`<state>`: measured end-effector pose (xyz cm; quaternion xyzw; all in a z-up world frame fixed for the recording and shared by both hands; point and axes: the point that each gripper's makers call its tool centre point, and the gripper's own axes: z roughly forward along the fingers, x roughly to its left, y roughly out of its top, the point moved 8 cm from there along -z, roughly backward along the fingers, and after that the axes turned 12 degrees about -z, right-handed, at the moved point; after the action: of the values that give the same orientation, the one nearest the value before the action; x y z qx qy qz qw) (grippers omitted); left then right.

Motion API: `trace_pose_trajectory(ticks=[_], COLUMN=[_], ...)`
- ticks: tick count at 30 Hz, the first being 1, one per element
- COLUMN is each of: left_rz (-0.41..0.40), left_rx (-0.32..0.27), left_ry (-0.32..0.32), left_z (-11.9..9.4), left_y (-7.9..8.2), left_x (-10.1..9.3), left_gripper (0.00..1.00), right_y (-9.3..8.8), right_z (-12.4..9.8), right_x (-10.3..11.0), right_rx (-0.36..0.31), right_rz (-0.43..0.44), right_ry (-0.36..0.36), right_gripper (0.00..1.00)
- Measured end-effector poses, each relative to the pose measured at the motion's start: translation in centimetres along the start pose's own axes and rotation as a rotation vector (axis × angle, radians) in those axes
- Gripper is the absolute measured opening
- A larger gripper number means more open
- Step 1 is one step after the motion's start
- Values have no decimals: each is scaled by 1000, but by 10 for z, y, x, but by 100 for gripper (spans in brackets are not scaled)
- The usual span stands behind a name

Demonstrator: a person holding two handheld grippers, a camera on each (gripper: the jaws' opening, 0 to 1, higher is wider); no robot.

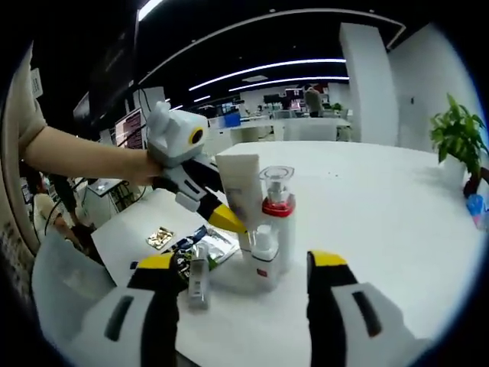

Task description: Arrange the skincare products in the storage area until every visible bottle or jar stands upright without overlapping.

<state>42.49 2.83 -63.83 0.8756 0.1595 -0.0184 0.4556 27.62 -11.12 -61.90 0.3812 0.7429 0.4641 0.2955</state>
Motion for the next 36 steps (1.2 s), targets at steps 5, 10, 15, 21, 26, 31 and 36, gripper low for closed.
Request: trace_pose_trajectory(ticks=[5,10,15,21,26,31,36], left_rz=[-56,-102,-162,-209,-260,-300,-342], left_rx=[-13,-17,-34,-59,-103,-140,-180], left_ry=[31,58,92,152,186,220,259], left_z=[-11,-23,-37,-53,-68,-81,-95], left_y=[-4,-17,-32,-46,-49,-52,-58], left_x=[-10,-20,-35,-43,-49,-59,-66], left_gripper=[49,51,54,62,62,68,75], right_y=[2,4,4,6,6,7,6], right_z=[-2,-5,-9,-16,-21,-24,-27], right_x=[1,4,6,13,16,20,23], right_rx=[-9,-17,-14,-17,-18,-19,-17], right_rz=[-1,-7,-16,-20,-26,-28,-32], right_ry=[7,18,27,36,40,46,51], right_gripper=[68,67,66,66,67,67,67])
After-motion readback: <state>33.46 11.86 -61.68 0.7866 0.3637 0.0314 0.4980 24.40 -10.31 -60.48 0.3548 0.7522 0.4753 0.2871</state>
